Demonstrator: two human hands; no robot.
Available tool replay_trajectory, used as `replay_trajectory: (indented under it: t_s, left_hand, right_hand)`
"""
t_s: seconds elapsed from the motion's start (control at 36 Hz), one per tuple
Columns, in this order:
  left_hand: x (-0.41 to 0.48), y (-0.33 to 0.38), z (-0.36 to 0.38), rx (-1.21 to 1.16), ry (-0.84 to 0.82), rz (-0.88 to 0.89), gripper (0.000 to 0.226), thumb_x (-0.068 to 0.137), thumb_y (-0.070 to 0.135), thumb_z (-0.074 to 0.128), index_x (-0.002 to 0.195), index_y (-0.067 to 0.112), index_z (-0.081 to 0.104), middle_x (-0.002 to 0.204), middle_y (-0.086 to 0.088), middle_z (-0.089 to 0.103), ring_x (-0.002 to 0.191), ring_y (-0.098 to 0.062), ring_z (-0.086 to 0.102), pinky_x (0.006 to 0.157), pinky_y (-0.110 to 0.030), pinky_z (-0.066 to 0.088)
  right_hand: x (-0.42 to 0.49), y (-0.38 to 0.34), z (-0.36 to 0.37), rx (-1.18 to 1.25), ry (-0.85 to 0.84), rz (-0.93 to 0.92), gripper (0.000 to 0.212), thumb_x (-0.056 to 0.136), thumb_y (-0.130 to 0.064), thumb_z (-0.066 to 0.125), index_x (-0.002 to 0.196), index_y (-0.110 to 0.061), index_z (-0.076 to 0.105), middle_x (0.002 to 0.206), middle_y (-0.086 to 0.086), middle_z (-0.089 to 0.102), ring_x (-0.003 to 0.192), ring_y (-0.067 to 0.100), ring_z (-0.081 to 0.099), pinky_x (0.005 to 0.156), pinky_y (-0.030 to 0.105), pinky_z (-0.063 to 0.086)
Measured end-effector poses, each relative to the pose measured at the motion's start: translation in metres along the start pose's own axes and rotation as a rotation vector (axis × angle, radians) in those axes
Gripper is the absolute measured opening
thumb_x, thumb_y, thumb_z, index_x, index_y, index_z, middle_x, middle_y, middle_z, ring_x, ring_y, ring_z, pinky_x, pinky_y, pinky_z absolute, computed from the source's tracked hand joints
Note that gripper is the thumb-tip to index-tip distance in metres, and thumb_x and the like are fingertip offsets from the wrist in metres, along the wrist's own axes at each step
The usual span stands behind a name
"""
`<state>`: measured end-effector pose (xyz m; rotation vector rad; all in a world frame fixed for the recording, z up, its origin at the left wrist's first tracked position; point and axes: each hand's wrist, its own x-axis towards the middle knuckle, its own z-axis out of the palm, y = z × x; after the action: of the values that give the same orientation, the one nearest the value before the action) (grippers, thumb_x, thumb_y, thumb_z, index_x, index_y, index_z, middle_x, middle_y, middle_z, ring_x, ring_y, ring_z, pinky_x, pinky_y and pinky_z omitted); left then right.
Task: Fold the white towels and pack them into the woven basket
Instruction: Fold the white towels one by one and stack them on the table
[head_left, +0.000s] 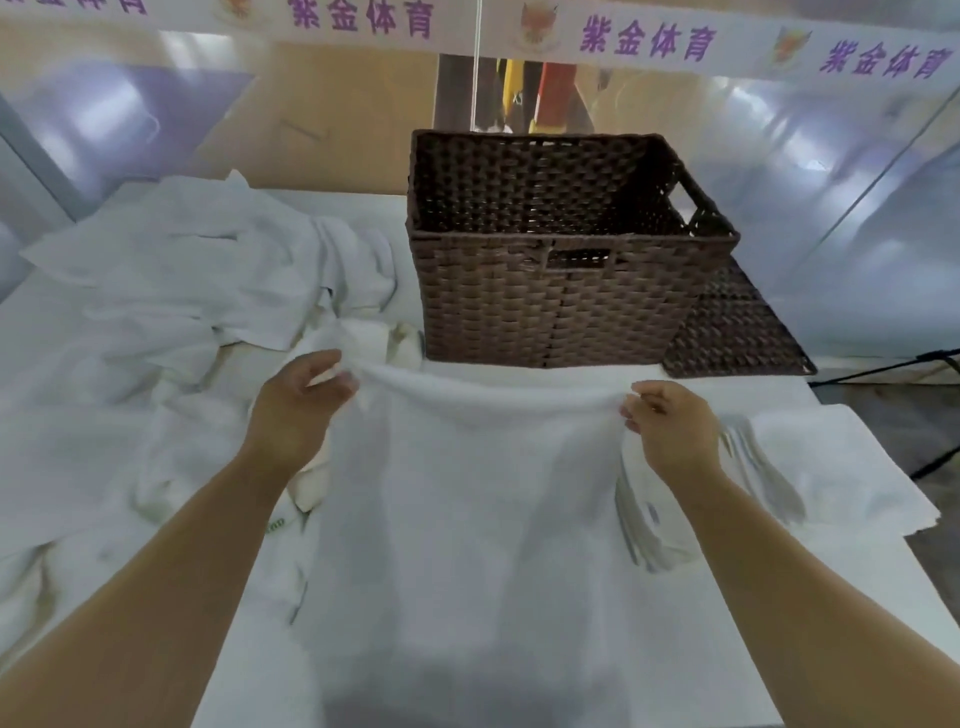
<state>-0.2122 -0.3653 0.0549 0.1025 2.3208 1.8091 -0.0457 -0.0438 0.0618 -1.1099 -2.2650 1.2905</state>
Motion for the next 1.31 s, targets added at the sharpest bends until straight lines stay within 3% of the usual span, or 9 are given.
replay_trajectory:
  t_s: [0.11,0.25,0.42,0.53,0.64,0.89,1.0,1.11,1.31]
  left_hand:
    - [0.005,-0.006,0.023,0.090,-0.073,-0.024,0.041,0.082,0.018,0.072,0.118,0.028,0.057,0.112,0.006,0.059,0.103,-0.008,0.057,0.074,-0.005,0.044]
    - [-0.009,-0.027,0.032,0.420,-0.224,0.022,0.010,0.081,0.026,0.072,0.090,0.025,0.067,0.092,0.008,0.067,0.088,-0.010,0.063,0.074,-0.017,0.042]
    - [-0.051,-0.056,0.030,0.565,-0.360,-0.095,0.007,0.083,0.030,0.069,0.081,0.034,0.064,0.088,0.016,0.067,0.087,-0.004,0.063,0.074,-0.018,0.044]
    - [-0.086,-0.078,0.023,0.668,-0.383,-0.088,0.004,0.087,0.029,0.065,0.090,0.029,0.063,0.098,0.010,0.064,0.084,-0.002,0.057,0.074,-0.016,0.039]
    - [-0.123,-0.100,0.011,0.761,-0.263,0.021,0.028,0.083,0.020,0.070,0.109,0.016,0.063,0.114,-0.003,0.056,0.104,-0.023,0.053,0.091,-0.028,0.038]
    - [-0.160,-0.141,-0.017,0.701,-0.206,-0.297,0.076,0.082,0.036,0.069,0.141,0.008,0.031,0.139,-0.015,0.039,0.127,-0.035,0.037,0.104,-0.044,0.035]
    - [-0.163,-0.147,-0.020,0.648,-0.236,-0.301,0.041,0.084,0.033,0.066,0.113,0.010,0.049,0.105,-0.004,0.060,0.093,-0.025,0.056,0.072,-0.030,0.041]
    - [-0.168,-0.148,-0.025,0.644,-0.239,-0.228,0.027,0.085,0.038,0.064,0.082,0.018,0.046,0.069,0.000,0.055,0.061,-0.013,0.052,0.050,-0.025,0.036]
    - [-0.174,-0.136,-0.036,0.532,-0.286,-0.207,0.023,0.093,0.038,0.054,0.097,0.017,0.045,0.066,-0.005,0.063,0.051,-0.016,0.062,0.047,-0.025,0.043]
  right_hand:
    - [0.023,0.005,0.005,-0.082,-0.130,0.021,0.029,0.087,-0.022,0.066,0.113,-0.010,0.066,0.111,0.001,0.066,0.104,0.028,0.063,0.099,0.041,0.046]
    - [0.025,0.015,0.011,-0.164,-0.297,0.019,0.027,0.087,-0.023,0.066,0.111,-0.011,0.067,0.108,0.002,0.069,0.095,0.020,0.063,0.092,0.041,0.051]
    - [-0.009,0.043,0.021,-0.272,-0.464,0.063,0.027,0.087,-0.031,0.066,0.110,-0.017,0.067,0.097,-0.006,0.066,0.093,0.012,0.060,0.082,0.027,0.047]
    - [-0.051,0.063,0.031,-0.439,-0.525,0.046,0.020,0.087,-0.040,0.063,0.104,-0.030,0.065,0.097,-0.017,0.063,0.096,0.005,0.058,0.080,0.012,0.039]
    - [-0.096,0.080,0.045,-0.482,-0.635,0.037,0.034,0.089,-0.036,0.062,0.119,-0.021,0.061,0.118,-0.005,0.063,0.107,0.012,0.058,0.088,0.023,0.044]
    - [-0.164,0.116,0.072,-0.823,-0.739,-0.113,0.075,0.092,-0.039,0.057,0.151,-0.028,0.013,0.159,-0.005,-0.011,0.147,0.018,-0.006,0.117,0.035,0.015]
    - [-0.174,0.124,0.078,-0.882,-0.720,-0.127,0.082,0.094,-0.037,0.054,0.152,-0.027,-0.004,0.156,-0.002,-0.025,0.145,0.020,-0.018,0.119,0.036,0.002]
    - [-0.175,0.126,0.080,-0.901,-0.705,-0.111,0.082,0.095,-0.037,0.053,0.151,-0.028,-0.006,0.156,-0.003,-0.027,0.145,0.019,-0.018,0.120,0.036,0.002]
    - [-0.174,0.126,0.083,-0.878,-0.671,-0.097,0.082,0.093,-0.038,0.056,0.152,-0.031,-0.001,0.157,-0.006,-0.022,0.146,0.016,-0.014,0.118,0.035,0.006]
